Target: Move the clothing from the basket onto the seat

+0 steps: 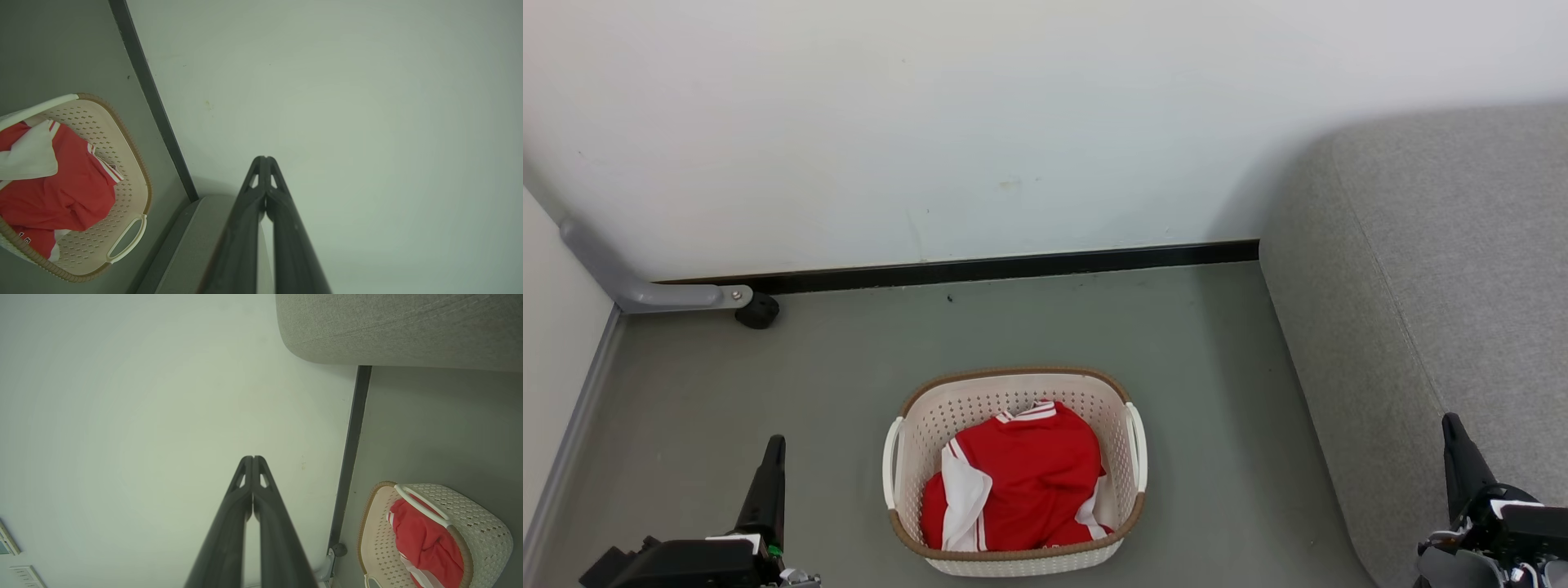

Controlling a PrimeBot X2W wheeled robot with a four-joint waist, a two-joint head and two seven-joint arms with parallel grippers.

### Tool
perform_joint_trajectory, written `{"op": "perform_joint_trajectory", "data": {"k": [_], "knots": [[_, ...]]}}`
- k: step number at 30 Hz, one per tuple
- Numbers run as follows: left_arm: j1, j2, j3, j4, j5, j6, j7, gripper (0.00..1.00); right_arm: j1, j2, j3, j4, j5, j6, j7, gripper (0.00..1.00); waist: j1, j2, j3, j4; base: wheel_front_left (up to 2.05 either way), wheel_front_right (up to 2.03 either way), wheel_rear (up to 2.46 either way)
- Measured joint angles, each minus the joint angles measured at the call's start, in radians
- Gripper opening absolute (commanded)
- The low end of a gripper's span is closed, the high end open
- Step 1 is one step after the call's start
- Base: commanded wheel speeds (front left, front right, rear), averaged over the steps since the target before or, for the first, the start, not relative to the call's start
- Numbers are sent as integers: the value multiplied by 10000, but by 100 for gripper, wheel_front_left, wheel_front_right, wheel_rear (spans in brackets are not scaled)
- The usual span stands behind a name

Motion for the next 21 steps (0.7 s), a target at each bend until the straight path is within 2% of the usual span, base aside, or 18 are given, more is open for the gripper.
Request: {"op": "perform_joint_trajectory", "data": {"k": [6,7,13,21], "knots": [[0,0,0,0,2,0,0,0,0,0,0,0,0,0,0,0,0,0,0,0,0,0,0],[5,-4,-4,19,2,2,0,100,5,4,2,21,0,-2,0,100,0,0,0,0,0,0,0],[514,-128,-56,593,2,15,-6,100,515,199,54,600,-4,-19,-4,100,0,0,3,-1,0,0,0],[576,-130,-282,577,2,13,-280,100,544,207,291,604,-6,-19,-242,100,0,0,10,-25,0,0,0]]}}
